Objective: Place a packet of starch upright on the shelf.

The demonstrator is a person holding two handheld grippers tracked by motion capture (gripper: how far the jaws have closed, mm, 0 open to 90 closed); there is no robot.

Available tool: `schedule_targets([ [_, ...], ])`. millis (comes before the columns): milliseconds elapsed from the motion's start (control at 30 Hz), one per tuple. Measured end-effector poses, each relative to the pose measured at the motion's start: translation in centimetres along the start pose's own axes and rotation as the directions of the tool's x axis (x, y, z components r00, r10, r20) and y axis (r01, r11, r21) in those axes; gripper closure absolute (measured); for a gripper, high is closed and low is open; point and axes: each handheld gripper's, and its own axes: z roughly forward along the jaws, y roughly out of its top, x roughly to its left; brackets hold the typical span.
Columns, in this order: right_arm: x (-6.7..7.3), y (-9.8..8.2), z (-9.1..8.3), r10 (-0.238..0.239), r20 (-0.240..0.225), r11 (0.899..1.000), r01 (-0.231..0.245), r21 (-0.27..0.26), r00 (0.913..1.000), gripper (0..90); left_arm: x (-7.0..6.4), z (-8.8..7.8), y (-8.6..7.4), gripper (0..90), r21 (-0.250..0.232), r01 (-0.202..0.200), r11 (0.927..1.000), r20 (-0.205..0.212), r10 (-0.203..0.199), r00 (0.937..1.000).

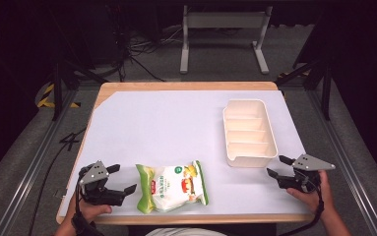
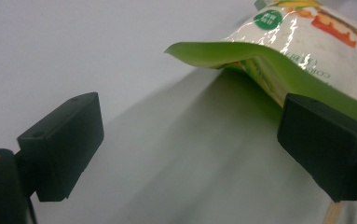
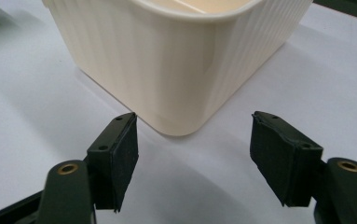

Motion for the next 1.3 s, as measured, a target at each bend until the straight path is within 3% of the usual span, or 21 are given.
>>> schedule_targets([
  [67,0.1,0.0,0.0,-0.006,-0.001,1.000,0.006,0.001,1.0000,32.0,-0.2,-0.1,0.3,9.1,0.001,0.011,0.9999,0.019,-0.011,0.9998],
  [133,0.1,0.1,0.0,-0.005,0.004,1.000,0.005,0.001,1.0000,32.0,-0.8,-0.2,0.6,9.3,0.006,0.014,0.9999,0.073,-0.014,0.9973],
  [267,0.4,0.3,0.0,-0.013,0.007,1.000,0.013,0.004,0.9999,31.6,-2.0,0.1,1.1,9.0,0.039,0.014,0.9991,0.083,-0.017,0.9964],
  [467,0.5,0.4,0.0,-0.017,0.012,1.000,0.017,0.005,0.9998,31.4,-3.4,0.7,2.0,9.1,0.059,0.004,0.9982,0.140,-0.012,0.9901],
  [567,0.3,0.3,0.1,-0.013,0.011,1.000,0.013,0.012,0.9999,31.4,-4.0,1.3,2.6,9.0,0.092,-0.031,0.9953,0.130,0.019,0.9914],
  [600,0.3,0.3,0.1,-0.013,0.011,1.000,0.013,0.012,0.9999,31.4,-4.0,1.3,2.6,8.8,0.092,-0.031,0.9953,0.130,0.019,0.9914],
  [667,0.3,0.2,0.1,-0.014,0.009,1.000,0.014,0.011,0.9999,31.4,-4.4,2.3,2.6,8.8,0.140,-0.018,0.9900,0.096,0.005,0.9954],
  [767,0.2,0.2,0.1,-0.016,0.007,1.000,0.016,0.007,0.9998,31.2,-4.3,3.2,2.5,9.0,0.179,-0.011,0.9839,0.099,-0.007,0.9951],
  [833,0.3,0.2,0.1,-0.017,0.007,1.000,0.017,0.010,0.9998,31.2,-4.4,3.8,2.4,10.6,0.200,-0.014,0.9797,0.122,-0.011,0.9925],
  [900,0.4,0.3,0.2,-0.024,0.006,1.000,0.023,0.014,0.9997,31.1,-4.2,4.9,2.3,15.3,0.220,-0.018,0.9752,0.135,-0.012,0.9907],
  [1033,0.4,0.2,0.2,-0.023,0.006,1.000,0.023,0.018,0.9997,31.1,-3.9,5.4,2.3,27.1,0.223,-0.002,0.9748,0.167,-0.036,0.9852],
  [1100,0.3,0.2,0.3,-0.021,0.005,1.000,0.021,0.019,0.9998,31.1,-3.8,5.3,2.5,35.8,0.194,-0.011,0.9810,0.215,-0.031,0.9762],
  [1267,0.4,0.2,0.4,-0.022,0.002,1.000,0.022,0.022,0.9998,31.3,-2.9,5.1,3.0,63.5,0.146,0.010,0.9892,0.238,-0.045,0.9703],
  [1300,0.4,0.2,0.4,-0.024,0.002,0.999,0.024,0.023,0.9997,31.3,-2.8,5.3,3.2,69.1,0.144,0.009,0.9895,0.226,-0.041,0.9732],
])
